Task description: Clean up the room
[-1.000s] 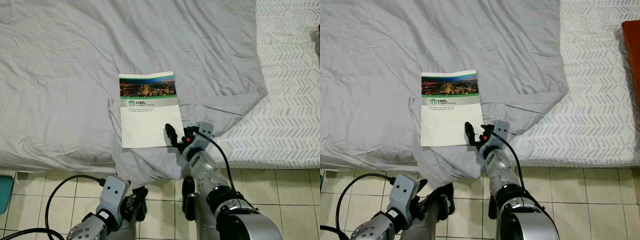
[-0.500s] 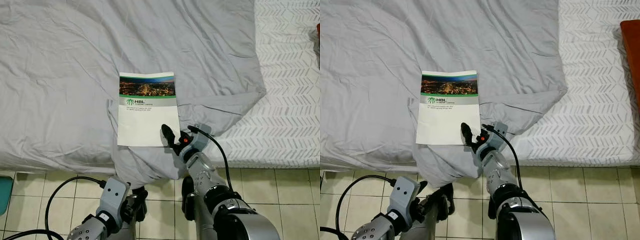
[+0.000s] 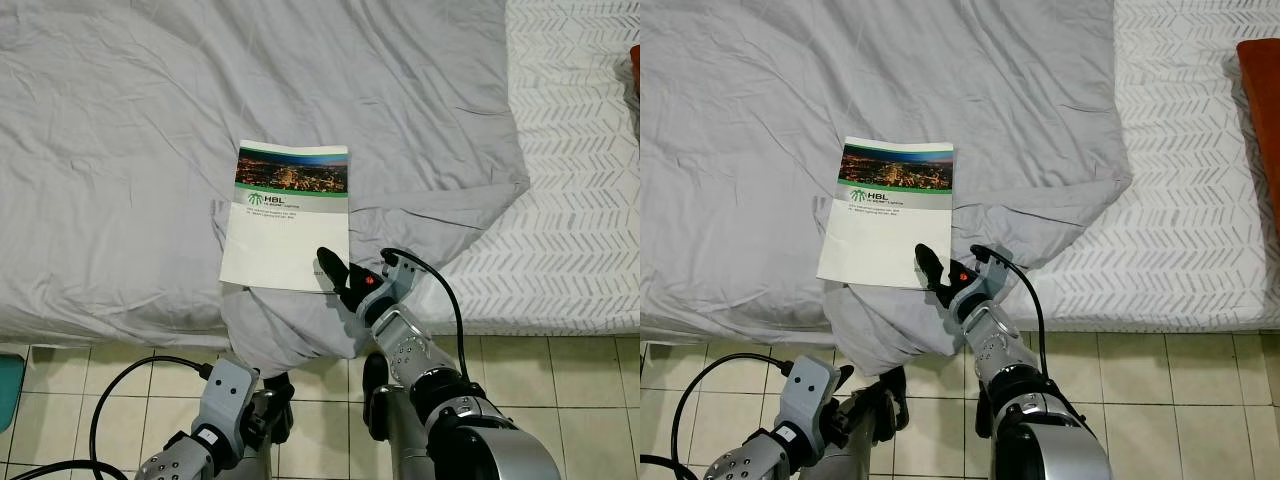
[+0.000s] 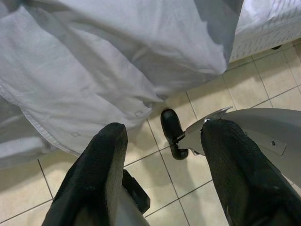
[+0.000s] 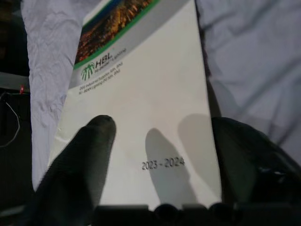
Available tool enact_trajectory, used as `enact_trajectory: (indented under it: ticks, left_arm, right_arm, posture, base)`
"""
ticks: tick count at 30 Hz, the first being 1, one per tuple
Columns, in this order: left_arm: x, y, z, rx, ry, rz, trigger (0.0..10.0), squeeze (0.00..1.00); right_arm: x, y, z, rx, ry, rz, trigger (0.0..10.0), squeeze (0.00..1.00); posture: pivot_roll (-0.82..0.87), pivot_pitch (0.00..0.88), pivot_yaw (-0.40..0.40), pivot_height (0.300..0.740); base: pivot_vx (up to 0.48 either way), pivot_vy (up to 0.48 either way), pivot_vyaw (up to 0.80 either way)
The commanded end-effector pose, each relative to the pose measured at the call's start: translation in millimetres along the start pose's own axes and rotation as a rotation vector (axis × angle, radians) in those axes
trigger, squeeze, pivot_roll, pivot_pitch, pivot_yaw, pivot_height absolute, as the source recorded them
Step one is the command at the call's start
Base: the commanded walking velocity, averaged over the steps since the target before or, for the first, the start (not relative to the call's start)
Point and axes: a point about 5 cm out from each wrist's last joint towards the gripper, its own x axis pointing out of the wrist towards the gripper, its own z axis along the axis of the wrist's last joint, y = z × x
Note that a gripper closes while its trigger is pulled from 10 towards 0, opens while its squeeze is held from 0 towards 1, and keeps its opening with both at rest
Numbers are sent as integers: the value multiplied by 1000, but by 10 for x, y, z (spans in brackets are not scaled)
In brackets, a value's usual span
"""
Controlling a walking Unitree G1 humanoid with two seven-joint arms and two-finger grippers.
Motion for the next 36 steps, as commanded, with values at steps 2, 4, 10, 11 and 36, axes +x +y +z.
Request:
enact_trajectory:
  ticks: [2, 4, 10, 11, 36]
  left_arm:
    - [-50, -31, -158, -20, 61, 5, 10000, 0]
    - [-49, -34, -165, -20, 62, 4, 10000, 0]
    - [-58, -35, -172, -21, 65, 5, 10000, 0]
    - [-58, -35, -172, -21, 65, 5, 10000, 0]
    - [326, 62, -113, -5, 13, 37, 10000, 0]
  right_arm:
    - [-24, 98, -402, 136, 91, 5, 0, 0]
    - [-18, 122, -437, 187, 99, 8, 0, 0]
    - [-8, 202, -578, 307, 124, 7, 0, 0]
    - [-8, 202, -578, 307, 124, 7, 0, 0]
    - [39, 413, 274, -368, -134, 164, 0, 0]
  posture:
    - [144, 651, 28, 740]
    - [144, 650, 29, 740]
    - [148, 644, 31, 740]
    - [148, 644, 31, 740]
    - [60, 479, -19, 740]
  base:
    - [0, 0, 0]
    - [0, 0, 0]
    - [0, 0, 0]
    - [0, 0, 0]
    - [0, 0, 0]
